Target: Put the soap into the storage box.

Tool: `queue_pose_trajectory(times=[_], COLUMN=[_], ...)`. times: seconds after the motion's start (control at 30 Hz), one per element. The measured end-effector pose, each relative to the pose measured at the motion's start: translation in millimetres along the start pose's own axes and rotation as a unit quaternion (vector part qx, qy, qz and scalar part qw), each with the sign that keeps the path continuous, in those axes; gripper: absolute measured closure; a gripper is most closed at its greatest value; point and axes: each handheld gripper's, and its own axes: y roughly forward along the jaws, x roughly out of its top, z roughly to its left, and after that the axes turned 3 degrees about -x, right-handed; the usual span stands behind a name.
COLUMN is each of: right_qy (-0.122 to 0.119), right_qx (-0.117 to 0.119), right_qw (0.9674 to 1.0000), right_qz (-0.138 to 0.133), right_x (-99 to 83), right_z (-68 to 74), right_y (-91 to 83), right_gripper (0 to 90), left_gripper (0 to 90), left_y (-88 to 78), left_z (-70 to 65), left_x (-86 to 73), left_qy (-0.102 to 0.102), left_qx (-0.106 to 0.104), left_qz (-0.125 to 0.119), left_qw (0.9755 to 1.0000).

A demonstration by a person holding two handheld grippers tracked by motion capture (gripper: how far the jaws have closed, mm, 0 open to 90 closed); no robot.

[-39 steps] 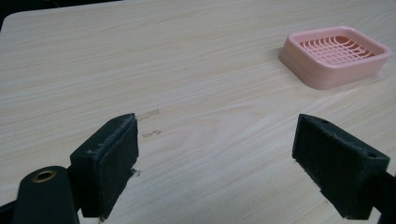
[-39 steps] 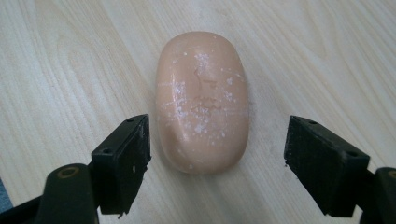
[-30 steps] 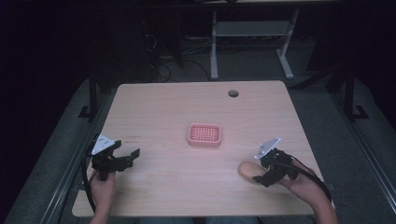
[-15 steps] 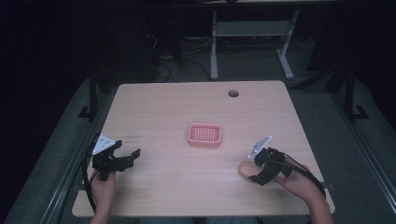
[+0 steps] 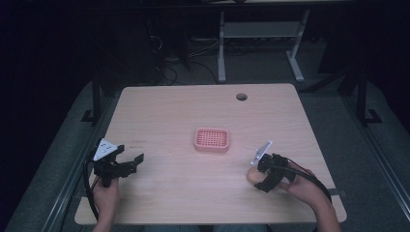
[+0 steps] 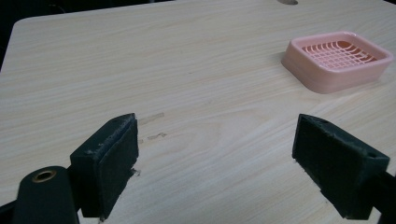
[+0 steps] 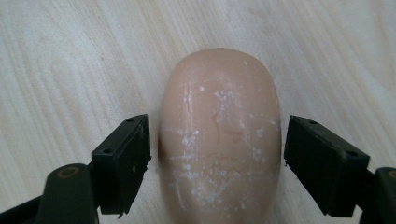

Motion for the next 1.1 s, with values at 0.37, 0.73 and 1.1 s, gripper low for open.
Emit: queue_pose_trajectory(times=[0.37, 0.73, 1.1], right_qy=[-0.001, 0.002, -0.004], right_qx=[0.003, 0.010, 0.014], right_qw=[0.9999, 0.9998, 0.9998], right_qz=[0.016, 0.015, 0.011], right_x=[3.1, 3.7, 1.5], right_z=[-2.4, -3.2, -3.4], right_y=[5.5, 6.0, 5.0], right_gripper=[28.3, 31.1, 31.9], left_gripper=[14.2, 14.2, 14.2], left_y=[-1.3, -1.4, -1.1], left_z=[0.8, 2.2, 1.9], left_x=[-0.1, -0.6, -0.5], left_qy=[-0.004, -0.009, -0.007], left_qx=[-0.001, -0.005, -0.007], left_qz=[-0.003, -0.003, -0.001], left_qw=[1.0000, 0.9999, 1.0000])
